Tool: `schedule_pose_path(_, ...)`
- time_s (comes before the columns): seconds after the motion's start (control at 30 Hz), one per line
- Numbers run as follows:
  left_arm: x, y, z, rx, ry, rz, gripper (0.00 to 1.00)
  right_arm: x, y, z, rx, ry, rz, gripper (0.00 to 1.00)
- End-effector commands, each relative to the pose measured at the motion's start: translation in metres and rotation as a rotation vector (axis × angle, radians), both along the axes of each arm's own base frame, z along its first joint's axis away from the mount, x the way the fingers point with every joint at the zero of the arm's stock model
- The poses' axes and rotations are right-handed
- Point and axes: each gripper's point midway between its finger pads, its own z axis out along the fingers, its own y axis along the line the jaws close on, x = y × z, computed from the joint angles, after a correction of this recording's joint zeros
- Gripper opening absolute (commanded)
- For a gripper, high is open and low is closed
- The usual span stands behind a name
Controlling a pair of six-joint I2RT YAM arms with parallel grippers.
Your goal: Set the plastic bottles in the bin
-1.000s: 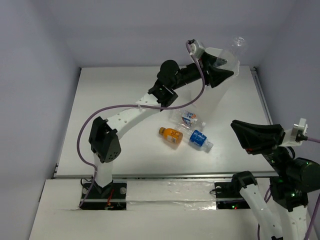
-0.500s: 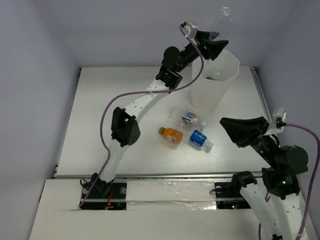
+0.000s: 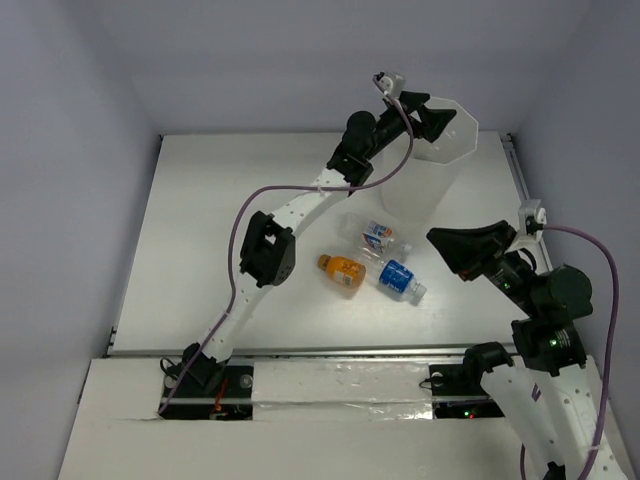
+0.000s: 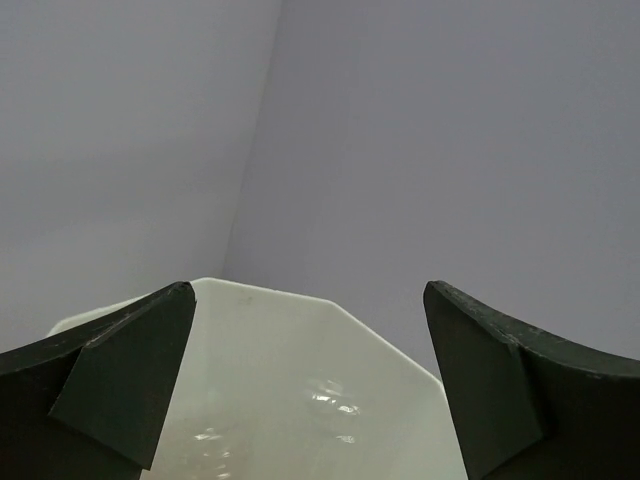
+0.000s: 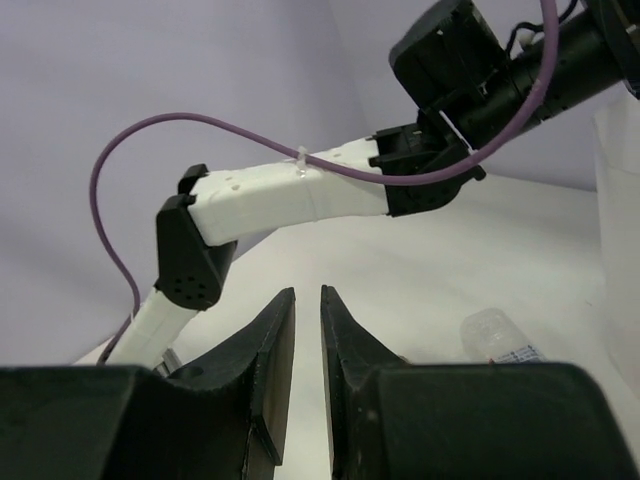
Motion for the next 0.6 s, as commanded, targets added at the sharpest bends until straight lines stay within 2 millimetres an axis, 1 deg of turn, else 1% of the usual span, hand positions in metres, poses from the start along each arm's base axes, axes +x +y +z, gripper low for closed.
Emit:
schedule_pose_path(0.0,-0.036,0.033,0.103,-0.127,-0.172,0.009,0.99,0.018,-0.003,-0.006,-0.009,0.014,-0.045,0.22)
schedule_pose_path(0.03,-0.039,0.036,0.109,-0.125,-0.181,0.014,0.99,0.024,-0.005,-0.01,-0.008,0.032,-0.064,0.21)
schedule_pose_path(0.07,-0.049,0.044,0.129,-0.135,-0.206,0.017,0.99,0.032,-0.004,-0.019,-0.014,0.067,-0.073,0.2)
schedule_pose_path(0.1,-0.049,0.05,0.133,-0.121,-0.211,0.023,0.99,0.037,-0.004,-0.027,-0.021,0.095,-0.079,0.2)
schedule_pose_path(0.13,-0.053,0.054,0.139,-0.113,-0.226,0.028,0.99,0.044,-0.004,-0.034,-0.029,0.12,-0.087,0.2)
schedule_pose_path(0.17,-0.071,0.069,0.168,-0.136,-0.266,0.028,0.99,0.049,-0.001,-0.042,-0.039,0.148,-0.088,0.2)
schedule_pose_path(0.2,-0.074,0.071,0.163,-0.111,-0.256,0.028,0.99,0.06,0.002,-0.054,-0.058,0.191,-0.094,0.2)
schedule_pose_path(0.23,-0.077,0.081,0.169,-0.104,-0.263,0.042,0.99,0.063,0.008,-0.069,-0.083,0.248,-0.088,0.2)
schedule_pose_path(0.27,-0.1,0.102,0.203,-0.128,-0.315,0.058,0.99,0.067,0.014,-0.077,-0.102,0.277,-0.078,0.2)
schedule_pose_path(0.3,-0.095,0.108,0.187,-0.095,-0.287,0.076,0.97,0.076,0.023,-0.094,-0.144,0.332,-0.071,0.21)
schedule_pose_path(0.33,-0.099,0.119,0.189,-0.09,-0.291,0.096,0.95,0.084,0.027,-0.097,-0.16,0.352,-0.107,0.22)
schedule_pose_path(0.37,-0.125,0.143,0.219,-0.121,-0.333,0.113,0.92,0.076,0.048,-0.107,-0.2,0.377,-0.061,0.23)
schedule_pose_path(0.4,-0.117,0.149,0.195,-0.087,-0.275,0.142,0.9,0.078,0.058,-0.113,-0.233,0.389,-0.063,0.25)
schedule_pose_path(0.43,-0.122,0.156,0.191,-0.083,-0.259,0.154,0.88,0.091,0.065,-0.134,-0.284,0.443,-0.11,0.27)
schedule_pose_path(0.47,-0.145,0.183,0.213,-0.112,-0.284,0.176,0.84,0.094,0.073,-0.136,-0.298,0.448,-0.105,0.3)
schedule_pose_path(0.5,-0.137,0.187,0.177,-0.073,-0.199,0.211,0.75,0.094,0.083,-0.143,-0.321,0.46,-0.089,0.4)
schedule_pose_path(0.53,-0.141,0.197,0.165,-0.071,-0.162,0.234,0.7,0.098,0.086,-0.15,-0.335,0.474,-0.088,0.45)
schedule_pose_path(0.57,-0.167,0.225,0.18,-0.122,-0.167,0.26,0.63,0.103,0.095,-0.166,-0.366,0.498,-0.073,0.49)
